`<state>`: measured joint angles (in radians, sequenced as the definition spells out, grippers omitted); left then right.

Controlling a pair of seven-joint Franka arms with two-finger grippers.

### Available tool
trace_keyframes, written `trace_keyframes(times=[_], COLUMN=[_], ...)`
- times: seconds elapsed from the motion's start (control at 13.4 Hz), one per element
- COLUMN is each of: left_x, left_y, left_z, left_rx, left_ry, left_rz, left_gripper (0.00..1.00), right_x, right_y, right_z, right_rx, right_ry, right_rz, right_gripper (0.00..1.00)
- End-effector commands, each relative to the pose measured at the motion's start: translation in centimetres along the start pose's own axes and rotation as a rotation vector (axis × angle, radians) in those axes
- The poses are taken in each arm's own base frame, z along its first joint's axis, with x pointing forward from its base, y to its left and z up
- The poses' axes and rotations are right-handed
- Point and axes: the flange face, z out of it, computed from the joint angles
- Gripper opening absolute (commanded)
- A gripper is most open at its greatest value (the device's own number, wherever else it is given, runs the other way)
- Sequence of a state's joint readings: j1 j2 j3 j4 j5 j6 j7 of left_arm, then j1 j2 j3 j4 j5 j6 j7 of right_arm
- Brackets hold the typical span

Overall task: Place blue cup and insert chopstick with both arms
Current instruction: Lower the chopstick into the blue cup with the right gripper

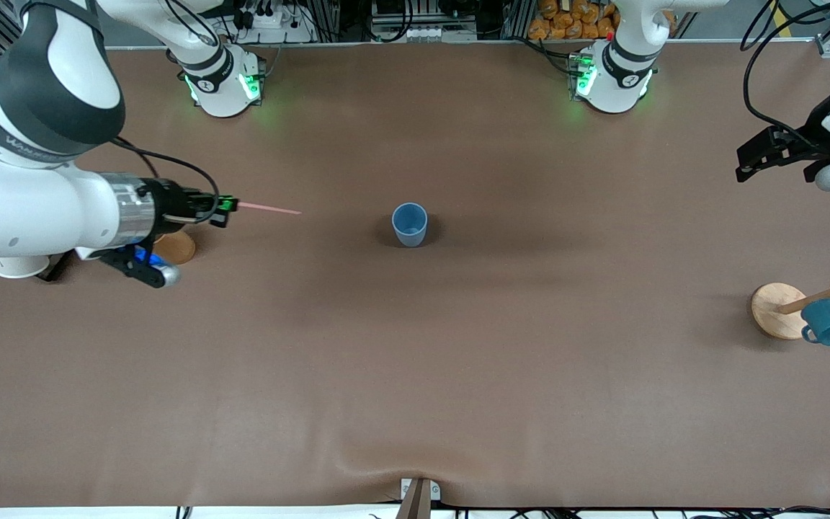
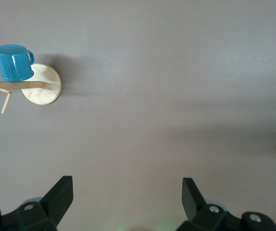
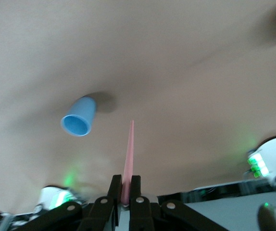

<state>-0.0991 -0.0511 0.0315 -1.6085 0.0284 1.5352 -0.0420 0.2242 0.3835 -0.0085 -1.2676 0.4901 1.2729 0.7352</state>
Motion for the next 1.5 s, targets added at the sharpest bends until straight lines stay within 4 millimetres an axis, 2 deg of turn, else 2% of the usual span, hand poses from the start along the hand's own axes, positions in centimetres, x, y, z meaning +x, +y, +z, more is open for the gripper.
trace_keyframes(times=[0.0, 0.07, 0.37, 0.6, 0.82, 1.05, 1.12, 1.42], left_x=[-0.6, -0.7, -0.7, -0.8, -0.7, -0.7, -0.7, -0.7], left_y=[-0.1, -0.3, -0.3, -0.3, -0.2, -0.1, 0.0, 0.0], left_z=[-0.4, -0.5, -0.6, -0.8, -0.7, -0.6, -0.7, -0.6], left_rx=[-0.014, -0.014, -0.014, -0.010, -0.008, -0.014, -0.014, -0.015], left_ry=[-0.008, -0.006, -0.005, 0.000, 0.000, 0.000, 0.001, 0.000], left_rz=[-0.005, -0.008, -0.010, -0.009, -0.006, -0.008, -0.007, -0.007], left_gripper=[1.00, 1.00, 1.00, 1.00, 1.00, 1.00, 1.00, 1.00], right_x=[-1.7, -2.9, -5.5, -6.7, -8.2, -9.7, -9.7, -9.8], right_y=[-3.2, -4.9, -9.4, -11.3, -13.2, -14.8, -14.8, -14.8], right_z=[1.1, 2.3, 6.0, 8.5, 12.1, 14.7, 15.6, 16.4], right_rx=[0.051, 0.047, 0.073, 0.076, 0.059, 0.033, 0.010, -0.020], right_ry=[-0.011, -0.009, 0.045, 0.053, 0.090, 0.135, 0.152, 0.207], right_rz=[0.128, 0.161, 0.290, 0.319, 0.335, 0.343, 0.339, 0.346], right_gripper=[0.00, 0.00, 0.00, 0.00, 0.00, 0.00, 0.00, 0.00])
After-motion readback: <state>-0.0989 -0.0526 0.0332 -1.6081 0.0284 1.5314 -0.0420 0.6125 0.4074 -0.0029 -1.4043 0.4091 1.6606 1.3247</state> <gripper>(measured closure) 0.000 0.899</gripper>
